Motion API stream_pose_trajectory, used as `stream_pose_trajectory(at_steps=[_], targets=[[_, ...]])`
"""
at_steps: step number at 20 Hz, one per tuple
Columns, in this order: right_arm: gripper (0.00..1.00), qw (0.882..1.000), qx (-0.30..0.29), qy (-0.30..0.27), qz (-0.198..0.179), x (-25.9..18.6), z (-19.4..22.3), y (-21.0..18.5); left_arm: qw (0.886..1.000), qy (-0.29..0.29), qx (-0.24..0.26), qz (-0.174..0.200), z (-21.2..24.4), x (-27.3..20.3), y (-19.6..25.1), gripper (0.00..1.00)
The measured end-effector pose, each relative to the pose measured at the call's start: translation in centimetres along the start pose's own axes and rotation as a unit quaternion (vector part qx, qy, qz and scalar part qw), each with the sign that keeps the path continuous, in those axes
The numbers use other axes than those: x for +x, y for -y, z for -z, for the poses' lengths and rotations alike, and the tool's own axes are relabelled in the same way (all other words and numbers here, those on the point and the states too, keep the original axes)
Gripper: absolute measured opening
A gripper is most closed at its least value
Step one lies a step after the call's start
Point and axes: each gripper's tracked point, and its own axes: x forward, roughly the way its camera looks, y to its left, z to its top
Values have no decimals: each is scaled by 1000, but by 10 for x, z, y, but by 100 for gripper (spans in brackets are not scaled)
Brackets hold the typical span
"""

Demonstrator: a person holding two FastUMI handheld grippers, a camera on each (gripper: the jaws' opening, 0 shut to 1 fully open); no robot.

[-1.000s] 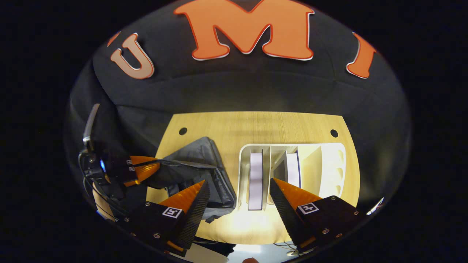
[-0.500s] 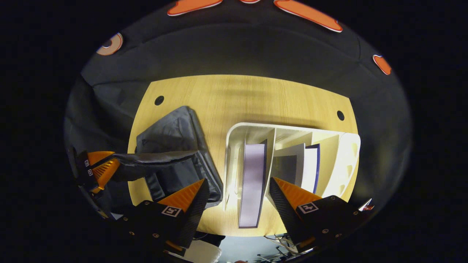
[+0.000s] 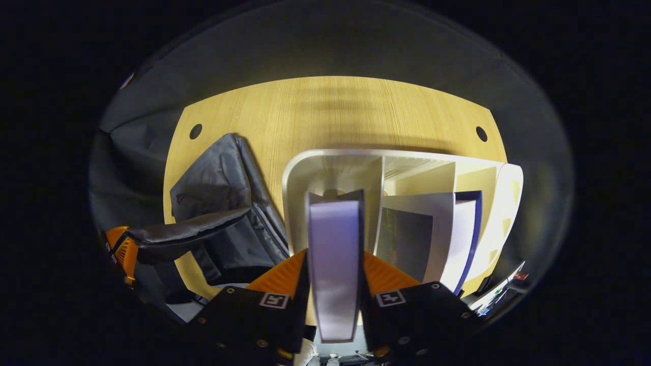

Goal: Open the schoolbag, grab two books from the bookshelf and put them into the schoolbag.

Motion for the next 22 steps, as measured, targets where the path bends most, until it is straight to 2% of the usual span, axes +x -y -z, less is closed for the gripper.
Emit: stream_pose_trajectory(at_steps=[1,2,6,11,15,19,21,22], targets=[[41,1000,1,3,1,3,-2,1,1000,0,0,0,-1,0,-1,1],[39,1000,-1,0,10,2,-1,5,1000,0,-1,2,-1,1,0,1],[37,1000,2,10,12,-19,4,1,1000,0,-6,13,2,3,2,1],[37,999,12,46,14,-71,9,-1,1000,1,-3,21,3,5,2,1],[37,995,29,98,13,-131,24,5,1000,2,1,23,4,5,1,1],[36,979,94,178,-31,-192,59,13,1000,-2,1,25,5,4,2,1],[36,965,133,220,-59,-213,82,17,1000,0,1,25,4,1,3,1],[36,954,161,240,-83,-216,95,18,1000,2,2,26,4,1,4,1]])
